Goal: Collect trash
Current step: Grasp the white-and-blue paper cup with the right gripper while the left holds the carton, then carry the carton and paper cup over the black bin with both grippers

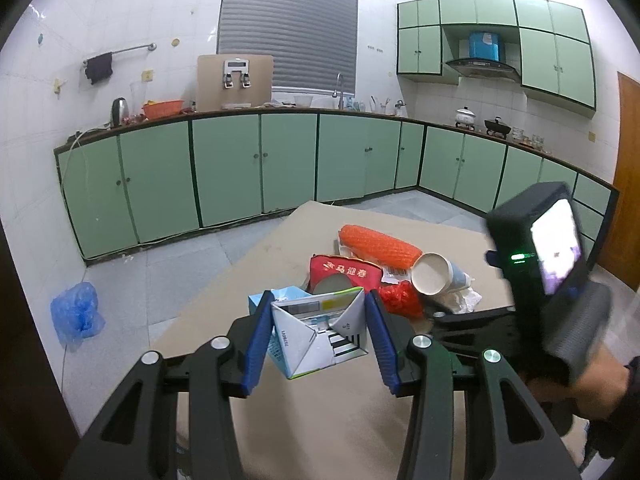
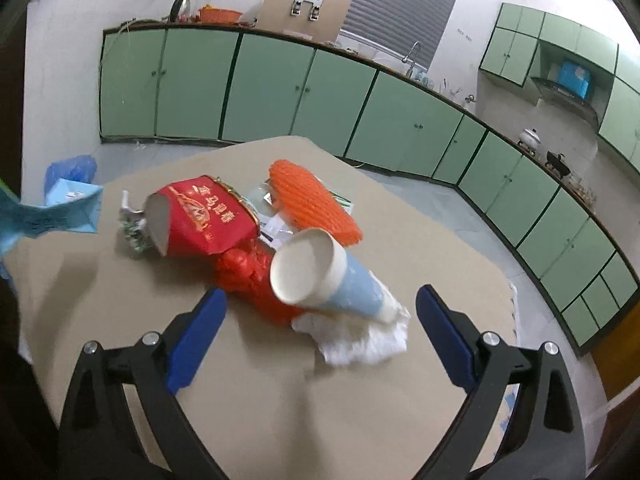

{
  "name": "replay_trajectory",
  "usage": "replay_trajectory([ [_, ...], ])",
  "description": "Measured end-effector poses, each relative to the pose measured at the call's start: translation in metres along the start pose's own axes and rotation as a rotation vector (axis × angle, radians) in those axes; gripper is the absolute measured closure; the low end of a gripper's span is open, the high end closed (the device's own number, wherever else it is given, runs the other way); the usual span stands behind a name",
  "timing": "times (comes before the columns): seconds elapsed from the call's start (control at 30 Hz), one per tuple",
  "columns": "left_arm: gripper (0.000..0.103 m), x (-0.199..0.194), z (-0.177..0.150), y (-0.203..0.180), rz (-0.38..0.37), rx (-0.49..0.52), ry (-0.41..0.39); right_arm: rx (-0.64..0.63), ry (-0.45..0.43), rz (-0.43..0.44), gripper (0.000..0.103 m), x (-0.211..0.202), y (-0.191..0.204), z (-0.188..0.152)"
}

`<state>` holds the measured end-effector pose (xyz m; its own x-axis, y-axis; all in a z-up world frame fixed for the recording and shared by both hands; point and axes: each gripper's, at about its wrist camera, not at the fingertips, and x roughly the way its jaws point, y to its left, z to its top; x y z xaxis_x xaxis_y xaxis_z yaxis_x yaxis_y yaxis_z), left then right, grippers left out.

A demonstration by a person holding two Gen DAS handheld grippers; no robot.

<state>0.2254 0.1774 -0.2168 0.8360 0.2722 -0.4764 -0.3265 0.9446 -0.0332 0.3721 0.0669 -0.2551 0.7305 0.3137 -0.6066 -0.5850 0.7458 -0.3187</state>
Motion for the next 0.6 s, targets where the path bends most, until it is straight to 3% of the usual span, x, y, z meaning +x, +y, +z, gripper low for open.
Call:
replay_trajectory([
  [0.1,0.057,0.001,0.001,0.0,0.002,0.002,0.0,-0.016,0.021,-0.019,0.01,0.022,0.005,0.002],
  [0.13,0.057,0.001,0.001,0.0,0.003,0.003,0.0,-0.019,0.044,-0.021,0.015,0.03,0.006,0.002],
  [0.2,0.057,0.0,0.002,0.0,0.006,0.007,-0.001,0.001,0.1,0.015,0.043,0.04,0.002,-0.001],
  [0.37,0.057,-0.001,-0.001,0.001,0.012,0.005,0.005,0.057,0.07,0.071,0.047,0.013,-0.009,-0.011],
  [0.6,0.057,-0.012,0.002,-0.007,-0.006,0.015,-0.006,0.137,0.018,0.118,0.048,-0.057,-0.03,-0.021],
])
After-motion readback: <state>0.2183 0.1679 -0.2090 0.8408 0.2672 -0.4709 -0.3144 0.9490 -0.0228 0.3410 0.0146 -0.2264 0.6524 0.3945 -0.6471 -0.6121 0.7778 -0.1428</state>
